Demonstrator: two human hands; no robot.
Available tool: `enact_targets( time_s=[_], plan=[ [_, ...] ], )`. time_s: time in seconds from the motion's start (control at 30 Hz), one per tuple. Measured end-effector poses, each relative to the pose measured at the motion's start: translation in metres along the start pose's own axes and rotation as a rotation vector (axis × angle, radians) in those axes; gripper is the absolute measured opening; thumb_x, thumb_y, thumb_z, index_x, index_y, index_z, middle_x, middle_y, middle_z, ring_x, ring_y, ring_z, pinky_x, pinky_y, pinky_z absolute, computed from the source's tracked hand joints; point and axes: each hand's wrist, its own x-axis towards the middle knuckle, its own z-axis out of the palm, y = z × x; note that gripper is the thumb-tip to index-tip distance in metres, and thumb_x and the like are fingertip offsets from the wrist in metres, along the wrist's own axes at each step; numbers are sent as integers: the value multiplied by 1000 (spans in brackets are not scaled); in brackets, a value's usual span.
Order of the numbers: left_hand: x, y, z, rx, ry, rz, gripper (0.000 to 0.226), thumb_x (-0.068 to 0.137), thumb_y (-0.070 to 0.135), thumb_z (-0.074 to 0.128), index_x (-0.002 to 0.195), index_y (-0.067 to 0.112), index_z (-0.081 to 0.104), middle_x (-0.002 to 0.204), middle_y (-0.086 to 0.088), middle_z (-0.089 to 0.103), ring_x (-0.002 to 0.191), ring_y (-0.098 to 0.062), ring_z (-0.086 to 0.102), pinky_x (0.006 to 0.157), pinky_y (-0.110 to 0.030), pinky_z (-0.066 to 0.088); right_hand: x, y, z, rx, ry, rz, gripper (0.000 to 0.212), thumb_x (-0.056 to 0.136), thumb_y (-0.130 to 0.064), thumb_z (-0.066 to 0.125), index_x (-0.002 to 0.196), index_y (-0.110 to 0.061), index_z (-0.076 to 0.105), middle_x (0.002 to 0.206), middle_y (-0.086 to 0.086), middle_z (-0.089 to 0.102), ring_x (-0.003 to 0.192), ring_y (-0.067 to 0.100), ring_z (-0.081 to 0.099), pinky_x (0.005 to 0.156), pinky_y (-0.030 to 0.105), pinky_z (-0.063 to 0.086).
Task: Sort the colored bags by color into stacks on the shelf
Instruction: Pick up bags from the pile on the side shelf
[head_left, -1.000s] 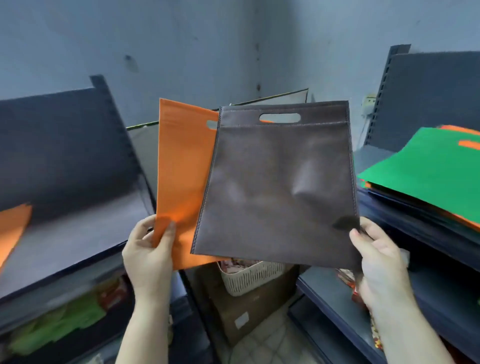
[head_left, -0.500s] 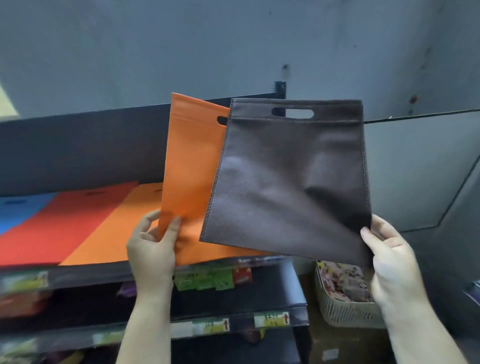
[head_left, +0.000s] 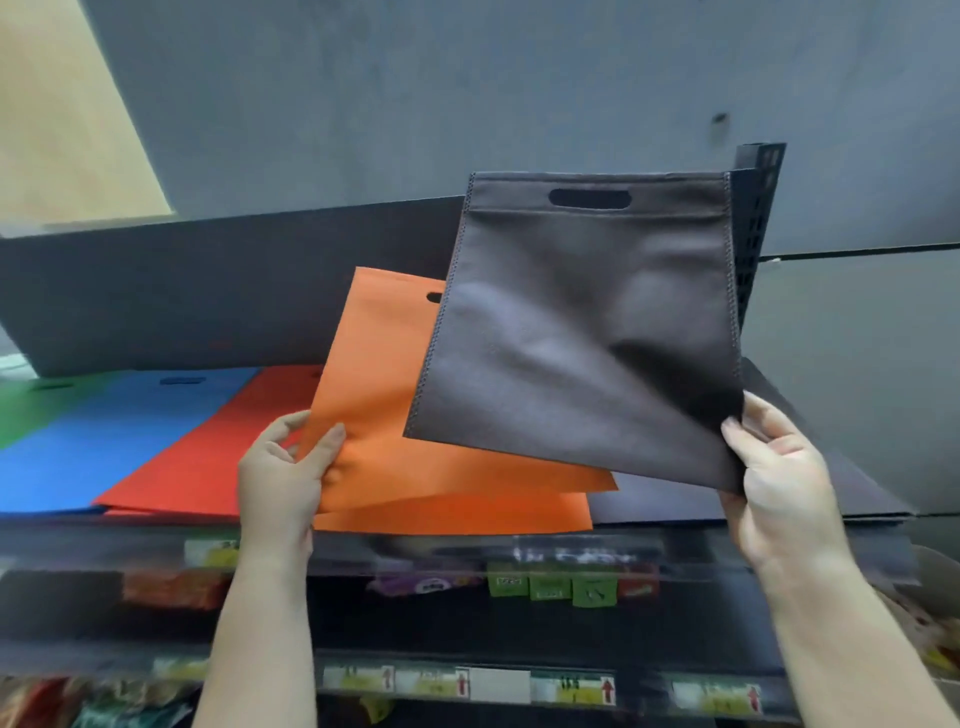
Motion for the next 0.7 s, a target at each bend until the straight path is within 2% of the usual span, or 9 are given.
enact_targets(
  time_s=[0.07, 0.17, 0.3, 0.33, 0.43, 0.5, 0.57, 0.63, 0.7],
  plan=[
    [13, -8, -8, 20, -48, -39, 17, 81, 11, 72, 88, 24, 63, 64, -2, 60, 42, -6, 48, 41, -20, 41, -1, 6, 11, 3, -8, -5, 33, 97, 4, 39, 98, -19, 63, 79, -11, 74, 76, 0, 68, 68, 12, 53],
    [26, -20, -13, 95, -111, -75, 19, 81, 10, 72, 89, 23, 62, 71, -7, 63, 53, -17, 51, 51, -27, 43, -3, 14, 21, -7, -6, -13, 34, 97, 4, 38, 99, -19, 63, 79, -11, 74, 77, 0, 68, 68, 12, 53],
    [35, -31, -10, 291, -122, -35, 22, 81, 7, 72, 100, 12, 60, 81, -11, 66, 59, -16, 55, 47, -18, 44, -2, 22, 29, -29, 1, -16, 33, 97, 4, 39, 100, -19, 63, 80, -12, 74, 76, -1, 68, 69, 12, 53],
    [36, -32, -9, 356, -100, -7, 23, 81, 7, 72, 101, 11, 60, 88, -12, 66, 63, -16, 56, 51, -18, 44, -2, 23, 30, -33, 0, -17, 33, 97, 4, 39, 100, -18, 63, 80, -12, 74, 77, -1, 68, 69, 12, 53],
    [35, -31, -6, 597, -37, 93, 27, 85, 16, 69, 110, 12, 60, 107, -7, 64, 89, -23, 59, 75, -31, 46, -2, 24, 31, -41, -3, -27, 34, 97, 5, 38, 100, -18, 63, 81, -12, 74, 78, 0, 68, 72, 12, 54],
    [33, -28, -4, 745, -37, 129, 29, 89, 28, 63, 115, 15, 60, 113, -6, 63, 102, -27, 57, 82, -38, 47, -2, 23, 29, -40, 2, -30, 34, 97, 5, 38, 100, -18, 63, 82, -12, 74, 79, -1, 68, 72, 12, 54],
    [29, -22, 2, 717, -65, 171, 26, 92, 33, 57, 109, 15, 64, 108, -6, 65, 99, -25, 57, 81, -37, 47, -2, 20, 25, -36, 6, -30, 34, 97, 5, 38, 99, -18, 63, 81, -11, 74, 78, 0, 68, 71, 12, 54],
    [22, -12, 15, 499, -147, 155, 26, 96, 36, 50, 93, 16, 67, 92, 1, 70, 84, -19, 61, 70, -30, 45, -2, 18, 19, -44, 17, -31, 34, 97, 5, 39, 99, -18, 63, 80, -10, 74, 77, 0, 68, 72, 13, 54],
    [11, 0, 36, 241, -295, 49, 36, 98, 39, 44, 79, 18, 68, 73, 9, 69, 63, -10, 60, 57, -21, 41, -2, 15, 11, -64, 27, -34, 33, 96, 5, 40, 98, -19, 64, 80, -10, 74, 77, 0, 68, 71, 13, 54]
  ],
)
